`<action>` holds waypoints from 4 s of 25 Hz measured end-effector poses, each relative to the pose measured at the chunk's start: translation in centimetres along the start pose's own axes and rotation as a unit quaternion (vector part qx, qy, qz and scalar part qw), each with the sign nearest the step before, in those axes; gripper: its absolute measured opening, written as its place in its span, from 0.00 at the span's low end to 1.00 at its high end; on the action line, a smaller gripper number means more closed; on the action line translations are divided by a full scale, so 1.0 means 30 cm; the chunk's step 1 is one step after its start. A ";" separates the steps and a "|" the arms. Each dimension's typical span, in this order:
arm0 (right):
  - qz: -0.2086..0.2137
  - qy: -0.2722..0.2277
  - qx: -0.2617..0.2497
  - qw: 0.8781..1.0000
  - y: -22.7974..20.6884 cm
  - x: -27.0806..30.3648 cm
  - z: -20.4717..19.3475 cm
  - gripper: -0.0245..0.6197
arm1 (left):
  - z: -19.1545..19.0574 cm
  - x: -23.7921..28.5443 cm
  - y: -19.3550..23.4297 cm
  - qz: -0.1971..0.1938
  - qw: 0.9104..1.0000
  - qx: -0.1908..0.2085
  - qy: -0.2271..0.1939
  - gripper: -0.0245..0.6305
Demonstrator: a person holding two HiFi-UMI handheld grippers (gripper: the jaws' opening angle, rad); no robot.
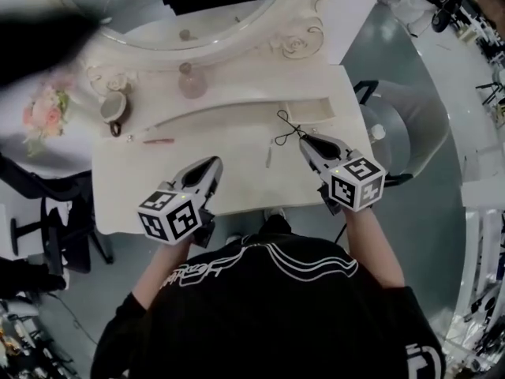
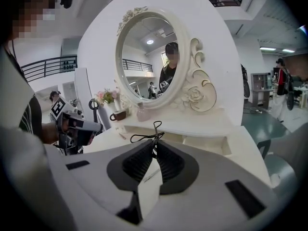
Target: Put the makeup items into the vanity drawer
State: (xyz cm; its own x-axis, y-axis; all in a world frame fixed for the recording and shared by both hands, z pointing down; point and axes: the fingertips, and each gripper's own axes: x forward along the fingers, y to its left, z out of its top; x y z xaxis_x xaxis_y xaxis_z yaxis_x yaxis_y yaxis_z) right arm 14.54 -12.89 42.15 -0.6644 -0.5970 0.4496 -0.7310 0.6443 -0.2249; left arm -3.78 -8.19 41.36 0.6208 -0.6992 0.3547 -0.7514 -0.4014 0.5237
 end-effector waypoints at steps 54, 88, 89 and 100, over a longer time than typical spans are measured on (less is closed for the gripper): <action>0.114 0.252 -0.133 0.952 -0.472 0.164 -0.073 0.35 | 0.032 0.363 -0.081 0.068 0.997 -0.033 -0.037 0.08; 0.272 0.173 -0.176 0.930 0.605 0.779 -0.060 0.39 | 0.024 -0.393 0.486 0.173 0.977 -0.101 -0.072 0.08; 0.273 0.175 -0.181 0.929 0.630 0.805 -0.068 0.39 | 0.021 -0.419 0.505 0.176 0.976 -0.103 -0.073 0.08; 0.250 0.190 -0.236 0.920 0.793 1.062 -0.131 0.39 | -0.012 -0.648 0.691 0.203 0.968 -0.121 -0.089 0.08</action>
State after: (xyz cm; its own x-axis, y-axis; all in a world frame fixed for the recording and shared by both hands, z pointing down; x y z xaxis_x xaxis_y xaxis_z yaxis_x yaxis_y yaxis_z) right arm -23.42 -14.71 54.52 -0.7312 -0.0171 0.6819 -0.1407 0.9820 -0.1262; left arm -31.33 -2.69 45.60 0.2208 -0.8700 0.4408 -0.8378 0.0623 0.5425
